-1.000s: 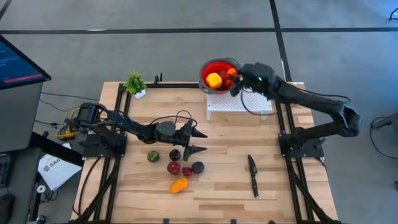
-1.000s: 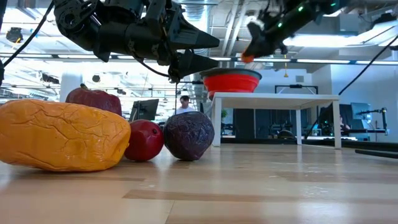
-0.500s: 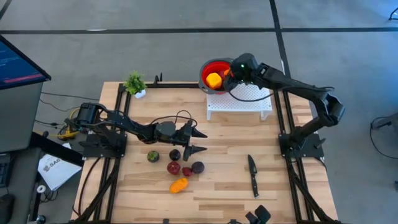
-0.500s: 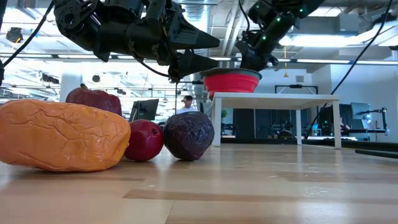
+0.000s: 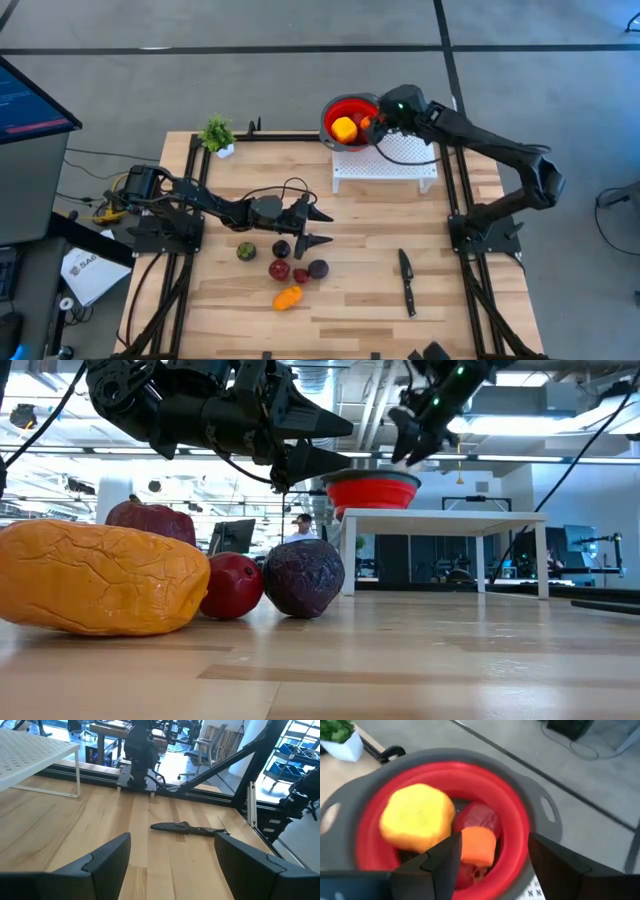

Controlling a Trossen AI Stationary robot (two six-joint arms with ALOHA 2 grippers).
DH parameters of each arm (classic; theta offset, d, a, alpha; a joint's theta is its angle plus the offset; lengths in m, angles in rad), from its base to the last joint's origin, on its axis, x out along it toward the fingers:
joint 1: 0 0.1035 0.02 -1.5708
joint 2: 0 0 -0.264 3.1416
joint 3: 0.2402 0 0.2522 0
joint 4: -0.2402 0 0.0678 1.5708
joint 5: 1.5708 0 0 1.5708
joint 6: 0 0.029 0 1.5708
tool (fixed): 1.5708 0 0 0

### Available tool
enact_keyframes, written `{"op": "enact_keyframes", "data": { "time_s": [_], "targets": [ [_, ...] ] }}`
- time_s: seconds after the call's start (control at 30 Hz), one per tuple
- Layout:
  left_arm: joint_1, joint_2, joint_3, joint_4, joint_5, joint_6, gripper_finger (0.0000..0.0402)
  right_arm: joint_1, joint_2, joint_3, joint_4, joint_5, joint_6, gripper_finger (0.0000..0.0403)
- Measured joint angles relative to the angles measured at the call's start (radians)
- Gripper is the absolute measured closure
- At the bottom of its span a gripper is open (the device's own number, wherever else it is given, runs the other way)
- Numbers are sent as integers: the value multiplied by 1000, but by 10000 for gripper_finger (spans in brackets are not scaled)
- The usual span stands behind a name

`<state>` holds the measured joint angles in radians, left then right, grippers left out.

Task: Pick & Place Fruit
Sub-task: Put the plum into the red strainer bowl

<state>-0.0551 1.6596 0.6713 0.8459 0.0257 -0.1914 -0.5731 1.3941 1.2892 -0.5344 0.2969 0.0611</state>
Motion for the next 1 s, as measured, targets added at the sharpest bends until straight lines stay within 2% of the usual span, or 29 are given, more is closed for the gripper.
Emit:
{"op": "enact_keyframes", "data": {
  "time_s": [0.13,0.3,0.5,0.63,0.7,0.83,1.0],
  "targets": [
    [-6,0,0,0,0,0,119,111,-57,-5,-49,23,-53,202],
    [-18,0,0,0,0,0,119,335,-112,-101,-13,22,-91,229],
    [-19,0,0,-1,0,0,119,633,-129,-363,226,13,-75,257],
    [-19,-1,0,-3,0,0,119,781,-74,-508,457,10,33,269],
    [-18,-6,0,-6,0,0,119,833,-34,-560,532,11,86,272],
    [-11,-19,1,-22,-21,0,119,894,87,-569,700,-1,165,275],
    [-11,-56,0,-88,-56,-7,119,871,236,-491,720,-144,153,251]
  ]
}}
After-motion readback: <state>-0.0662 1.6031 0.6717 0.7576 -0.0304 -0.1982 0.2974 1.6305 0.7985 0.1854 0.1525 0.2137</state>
